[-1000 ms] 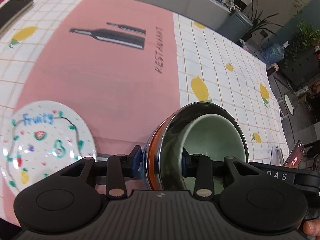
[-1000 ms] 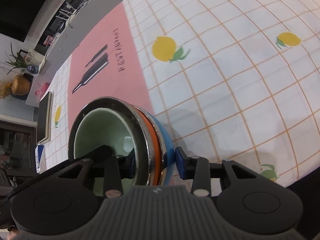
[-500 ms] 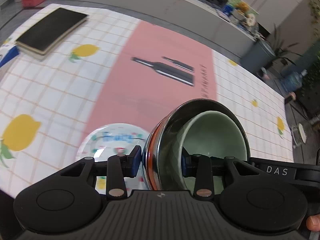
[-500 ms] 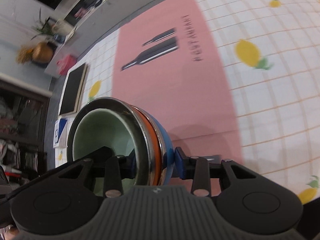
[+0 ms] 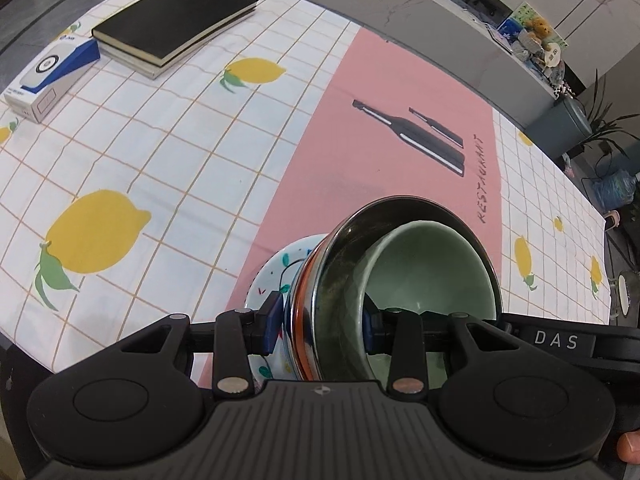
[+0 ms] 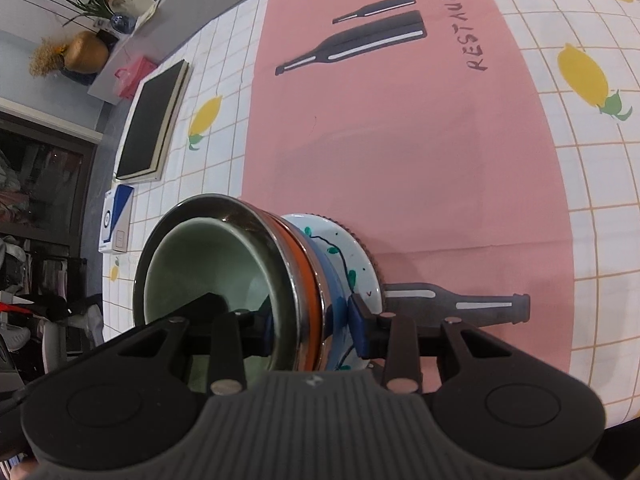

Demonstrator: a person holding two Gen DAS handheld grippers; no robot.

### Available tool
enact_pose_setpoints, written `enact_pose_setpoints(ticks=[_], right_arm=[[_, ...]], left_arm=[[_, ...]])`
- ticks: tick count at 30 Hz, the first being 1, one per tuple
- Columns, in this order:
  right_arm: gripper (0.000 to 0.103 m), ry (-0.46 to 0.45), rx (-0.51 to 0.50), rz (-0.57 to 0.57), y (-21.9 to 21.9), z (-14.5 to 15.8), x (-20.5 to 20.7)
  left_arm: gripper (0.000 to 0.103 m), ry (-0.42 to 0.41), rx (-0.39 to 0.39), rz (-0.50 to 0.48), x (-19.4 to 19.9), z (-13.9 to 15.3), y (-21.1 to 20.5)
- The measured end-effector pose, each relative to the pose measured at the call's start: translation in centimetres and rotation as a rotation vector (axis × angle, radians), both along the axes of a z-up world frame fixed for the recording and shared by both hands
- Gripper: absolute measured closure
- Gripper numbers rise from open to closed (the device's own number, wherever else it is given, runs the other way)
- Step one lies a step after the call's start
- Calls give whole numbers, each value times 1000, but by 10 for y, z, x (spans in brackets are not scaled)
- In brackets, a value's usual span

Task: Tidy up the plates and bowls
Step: 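Carry the bowl stack with both grippers and set it on the Fruity plate, then open both grippers and pull them back from the stack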

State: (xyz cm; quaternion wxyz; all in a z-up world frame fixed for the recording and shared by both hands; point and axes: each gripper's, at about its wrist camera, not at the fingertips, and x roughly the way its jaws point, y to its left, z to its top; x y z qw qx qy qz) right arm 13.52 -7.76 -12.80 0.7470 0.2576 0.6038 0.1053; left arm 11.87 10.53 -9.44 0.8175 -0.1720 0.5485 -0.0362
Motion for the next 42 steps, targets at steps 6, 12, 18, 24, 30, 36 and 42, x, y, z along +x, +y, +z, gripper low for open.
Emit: enact_pose_setpoints(ticks=[6, 12, 18, 24, 30, 36, 42], right_arm=[[68, -6, -24, 8, 4, 0, 1], [64, -25, -23, 19, 5, 1, 1], [41, -136, -78, 57, 6, 21, -9], [35, -278, -147, 87, 1, 54, -28], [30, -459, -246, 119, -4, 94, -66], [22, -573, -305, 138, -9, 111, -115], [20, -614, -369, 156, -9, 106, -158]], left_arm=[[62, 1, 1, -4, 1, -4, 1], [62, -6, 18, -20, 2, -3, 0], [38, -114, 70, -33, -4, 16, -1], [33, -228, 158, -65, -18, 46, -6], [31, -374, 285, -126, -47, 79, -21], [30, -519, 405, -155, -89, 99, -37], [28, -540, 394, -166, -120, 98, -41]])
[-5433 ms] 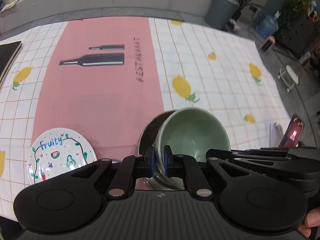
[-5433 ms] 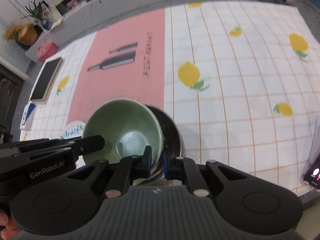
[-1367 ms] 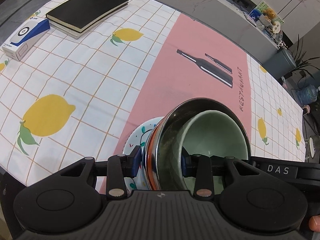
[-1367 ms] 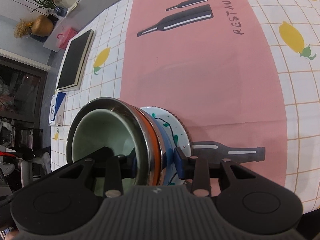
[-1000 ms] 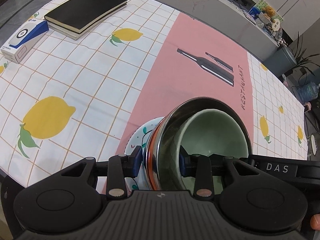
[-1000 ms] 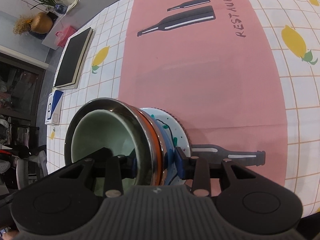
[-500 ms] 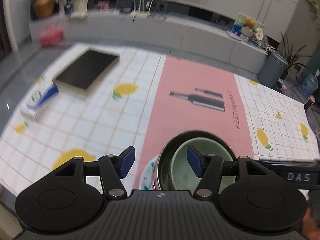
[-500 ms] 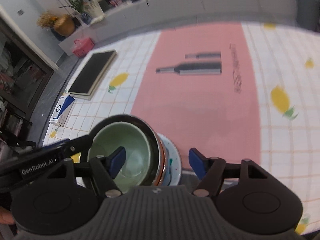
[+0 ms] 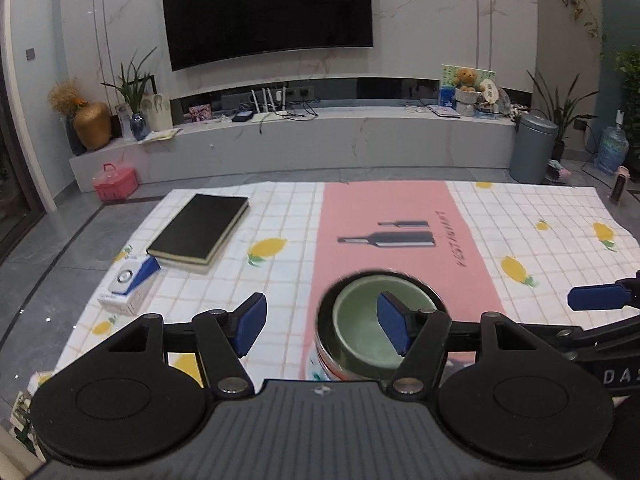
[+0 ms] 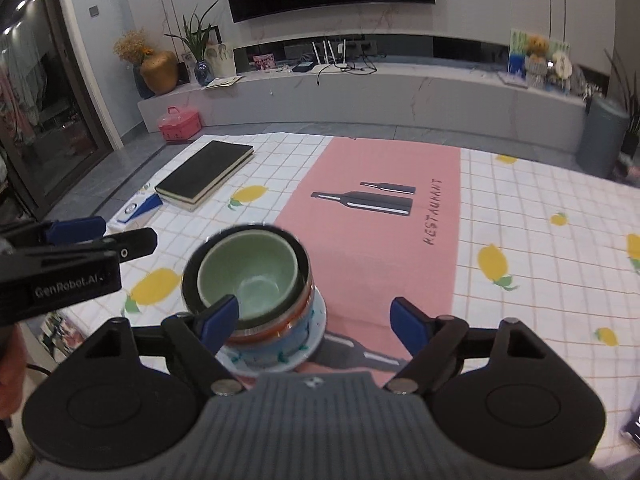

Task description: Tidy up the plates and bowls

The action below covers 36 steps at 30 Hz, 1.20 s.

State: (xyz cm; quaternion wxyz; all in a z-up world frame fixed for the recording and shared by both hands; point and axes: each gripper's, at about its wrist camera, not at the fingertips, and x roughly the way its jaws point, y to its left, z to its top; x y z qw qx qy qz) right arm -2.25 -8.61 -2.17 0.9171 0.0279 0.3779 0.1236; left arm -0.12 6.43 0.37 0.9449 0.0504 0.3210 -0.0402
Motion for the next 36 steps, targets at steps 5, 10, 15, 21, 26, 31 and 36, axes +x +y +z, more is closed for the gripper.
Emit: enact_pose_setpoints(ticks=[5, 10, 15, 21, 26, 31, 36], right_arm=[[20, -7, -9, -28, 0, -8, -24], [20, 1, -20, -69, -2, -15, -37], [20, 17, -37, -92, 1, -26, -45], [20, 44, -24, -105, 0, -37, -47], [20, 44, -22, -110, -2, -38, -48], [20, 45, -17, -122, -3, -38, -47], [20, 44, -14, -134, -5, -38, -46]], left_arm=[[23, 20, -12, 2, -20, -13, -4], [23, 97, -50, 29, -29, -28, -6], [23, 138, -23, 28, -34, -42, -12], [23, 158, -17, 19, -36, -52, -15], [23, 164, -18, 16, -34, -55, -18], [23, 167, -16, 14, -34, -56, -20], [23, 166, -15, 14, -33, -56, -22]])
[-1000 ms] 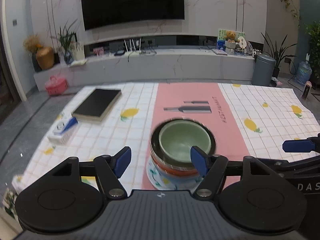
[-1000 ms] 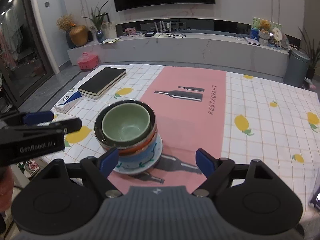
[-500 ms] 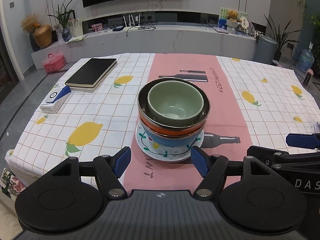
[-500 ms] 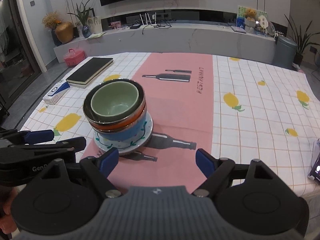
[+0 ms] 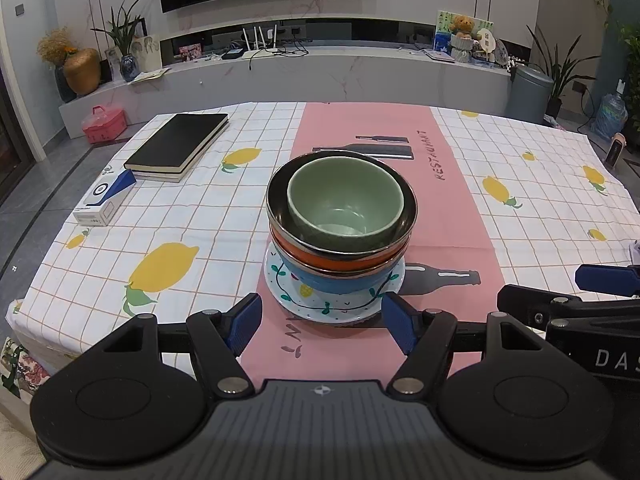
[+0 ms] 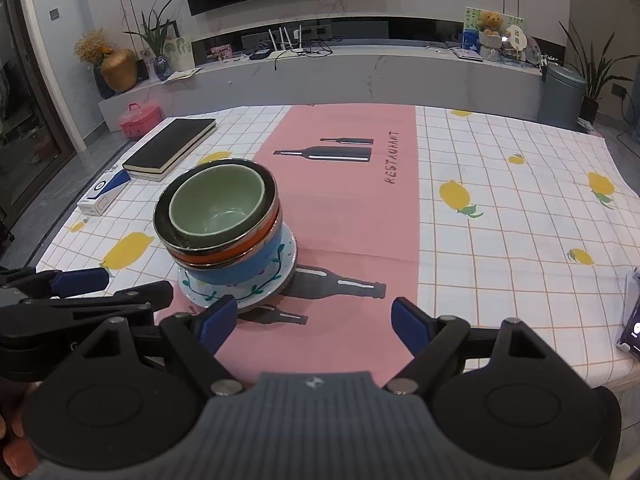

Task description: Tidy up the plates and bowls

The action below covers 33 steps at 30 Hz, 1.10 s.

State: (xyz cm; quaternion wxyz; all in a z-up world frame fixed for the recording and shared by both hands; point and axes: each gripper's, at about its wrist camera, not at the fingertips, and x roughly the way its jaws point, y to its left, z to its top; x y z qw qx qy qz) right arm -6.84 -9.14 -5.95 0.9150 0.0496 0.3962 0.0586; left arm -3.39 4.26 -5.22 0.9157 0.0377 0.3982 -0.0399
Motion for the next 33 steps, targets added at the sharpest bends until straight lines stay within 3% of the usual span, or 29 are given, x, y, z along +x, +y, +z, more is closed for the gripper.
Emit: enact_pose_setpoints(ticks=[33], right_arm=[[20, 2, 6, -13, -3, -2, 3]], left_arm=[[23, -8, -2, -3, 2, 3, -1]])
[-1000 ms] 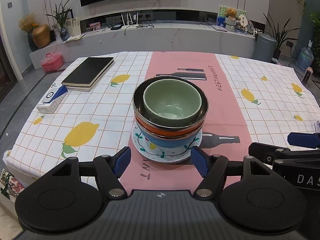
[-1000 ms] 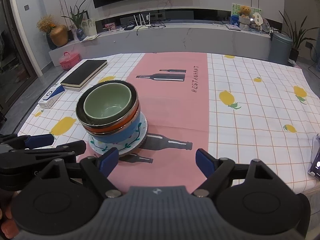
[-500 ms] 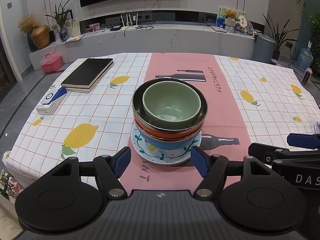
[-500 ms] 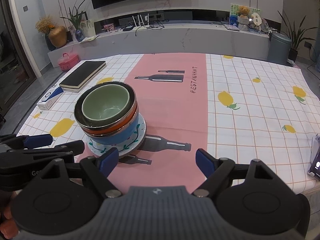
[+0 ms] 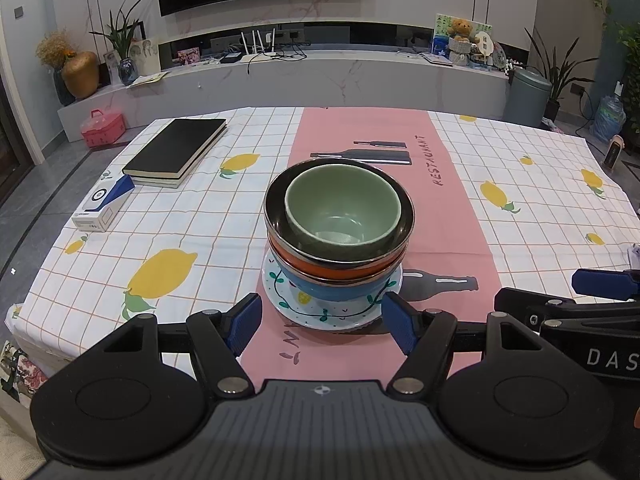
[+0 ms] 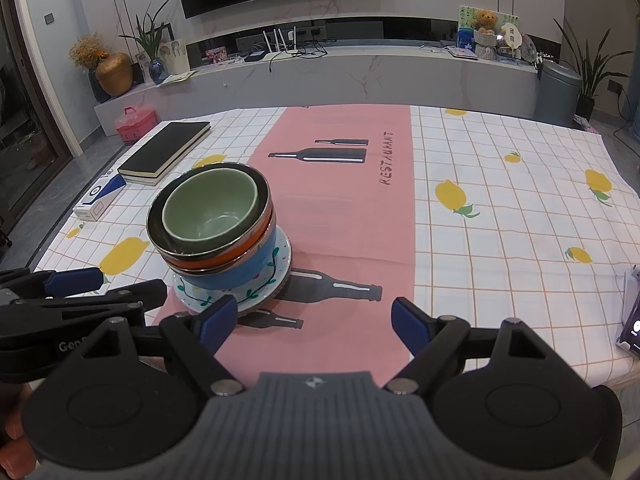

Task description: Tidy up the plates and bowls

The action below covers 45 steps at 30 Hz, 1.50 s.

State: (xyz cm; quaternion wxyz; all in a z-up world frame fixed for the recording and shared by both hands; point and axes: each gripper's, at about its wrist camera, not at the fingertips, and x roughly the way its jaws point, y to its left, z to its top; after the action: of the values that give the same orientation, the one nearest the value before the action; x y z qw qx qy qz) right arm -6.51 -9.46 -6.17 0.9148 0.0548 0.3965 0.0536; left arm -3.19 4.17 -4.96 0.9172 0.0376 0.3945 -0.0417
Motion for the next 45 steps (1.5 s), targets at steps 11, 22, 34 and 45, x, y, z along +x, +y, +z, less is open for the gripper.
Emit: enact_pose_setpoints(ticks=[11, 22, 34, 45], right_arm=[[20, 3, 3, -2, 0, -1, 0], [20, 5, 6, -6, 0, -3, 0], [20, 8, 8, -8, 1, -3, 0], [20, 12, 9, -10, 1, -3, 0]], left_arm=[[23, 1, -1, 2, 0, 1, 0], [23, 0, 0, 1, 0, 0, 0], [23, 9, -6, 9, -1, 0, 3], [23, 6, -1, 11, -1, -1, 2]])
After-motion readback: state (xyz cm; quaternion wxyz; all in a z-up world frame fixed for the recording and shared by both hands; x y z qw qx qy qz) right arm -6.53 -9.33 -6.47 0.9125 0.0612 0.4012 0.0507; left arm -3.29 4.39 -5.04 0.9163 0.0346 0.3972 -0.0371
